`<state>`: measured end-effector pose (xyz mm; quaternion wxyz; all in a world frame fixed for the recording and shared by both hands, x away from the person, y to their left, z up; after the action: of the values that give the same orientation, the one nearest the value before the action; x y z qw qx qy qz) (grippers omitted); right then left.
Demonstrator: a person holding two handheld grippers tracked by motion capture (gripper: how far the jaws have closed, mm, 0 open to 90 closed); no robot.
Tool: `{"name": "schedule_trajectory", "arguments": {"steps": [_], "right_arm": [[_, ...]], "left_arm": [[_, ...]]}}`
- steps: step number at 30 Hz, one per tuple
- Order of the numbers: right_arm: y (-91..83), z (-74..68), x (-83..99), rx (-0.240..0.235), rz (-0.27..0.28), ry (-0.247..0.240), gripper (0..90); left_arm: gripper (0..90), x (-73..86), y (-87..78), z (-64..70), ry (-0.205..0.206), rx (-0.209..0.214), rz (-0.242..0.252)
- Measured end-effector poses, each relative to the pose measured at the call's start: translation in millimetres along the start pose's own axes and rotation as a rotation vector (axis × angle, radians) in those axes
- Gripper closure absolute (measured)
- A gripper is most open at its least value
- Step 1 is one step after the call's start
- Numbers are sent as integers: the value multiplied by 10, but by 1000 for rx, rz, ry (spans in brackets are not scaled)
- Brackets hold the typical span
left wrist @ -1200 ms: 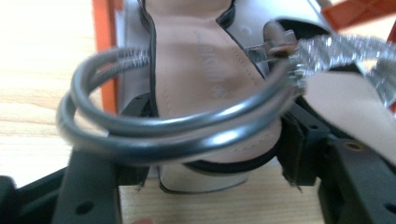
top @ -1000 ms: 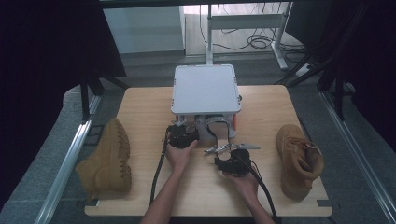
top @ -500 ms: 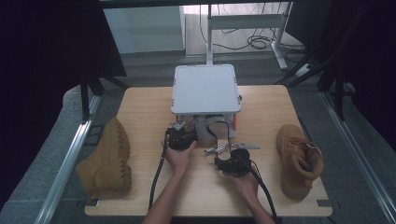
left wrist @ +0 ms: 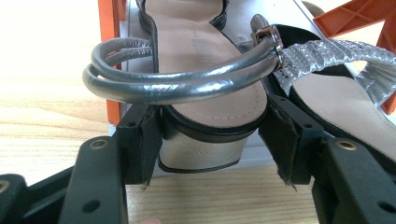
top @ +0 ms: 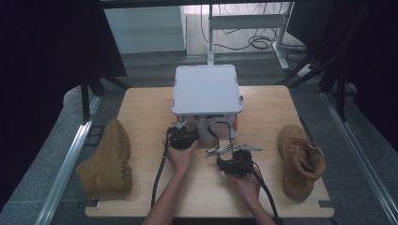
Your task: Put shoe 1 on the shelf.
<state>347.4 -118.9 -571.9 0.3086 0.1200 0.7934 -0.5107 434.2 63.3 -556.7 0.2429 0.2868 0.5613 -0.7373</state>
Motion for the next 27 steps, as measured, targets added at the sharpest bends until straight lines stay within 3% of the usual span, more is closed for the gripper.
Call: {"name": "schedule_trajectory", "arguments": {"steps": [13, 15, 27], "right_arm": [[-14, -3, -63, 13, 1, 8, 333], [-24, 1, -91, -5, 1, 35, 335], [-8, 26, -237, -25, 19, 90, 349]], "left_arm": [[404, 1, -4, -5, 13, -1, -13], [405, 0, -3, -2, 10, 0, -12], [406, 2, -4, -5, 12, 1, -19]]}}
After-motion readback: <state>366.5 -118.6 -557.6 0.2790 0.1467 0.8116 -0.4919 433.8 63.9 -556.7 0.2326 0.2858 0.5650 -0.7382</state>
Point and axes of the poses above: each handheld gripper's, and its own axes: y roughly forward along the jaws, x roughly out of its underside, z roughly to its right, the point moved 6 cm from there along y, roughly forward along the jaws, and after that the axes turned 7 degrees about -z, right-handed, at the moved point
